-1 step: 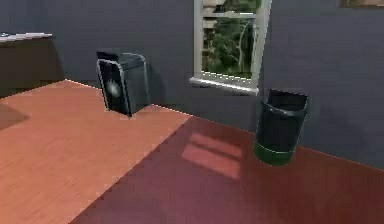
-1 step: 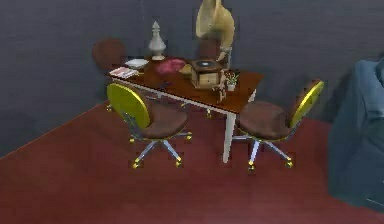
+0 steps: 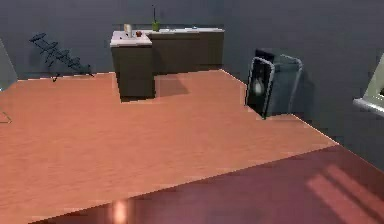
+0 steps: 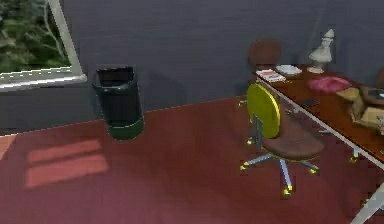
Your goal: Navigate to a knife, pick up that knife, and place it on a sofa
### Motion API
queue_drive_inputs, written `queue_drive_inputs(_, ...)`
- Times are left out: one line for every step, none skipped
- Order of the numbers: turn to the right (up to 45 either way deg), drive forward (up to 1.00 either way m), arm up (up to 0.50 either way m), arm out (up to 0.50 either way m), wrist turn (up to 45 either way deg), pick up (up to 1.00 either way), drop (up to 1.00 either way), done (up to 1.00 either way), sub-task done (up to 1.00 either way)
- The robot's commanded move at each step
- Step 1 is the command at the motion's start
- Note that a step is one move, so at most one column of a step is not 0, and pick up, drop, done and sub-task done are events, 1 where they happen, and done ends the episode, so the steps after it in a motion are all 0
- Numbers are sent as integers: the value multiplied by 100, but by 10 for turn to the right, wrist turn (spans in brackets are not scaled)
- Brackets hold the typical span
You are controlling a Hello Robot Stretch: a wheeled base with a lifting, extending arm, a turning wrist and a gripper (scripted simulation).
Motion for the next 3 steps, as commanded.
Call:
queue_drive_inputs(0, 100, 0, 0, 0, 0, 0, 0, 0)
queue_drive_inputs(0, 100, 0, 0, 0, 0, 0, 0, 0)
queue_drive_inputs(0, 100, 0, 0, 0, 0, 0, 0, 0)
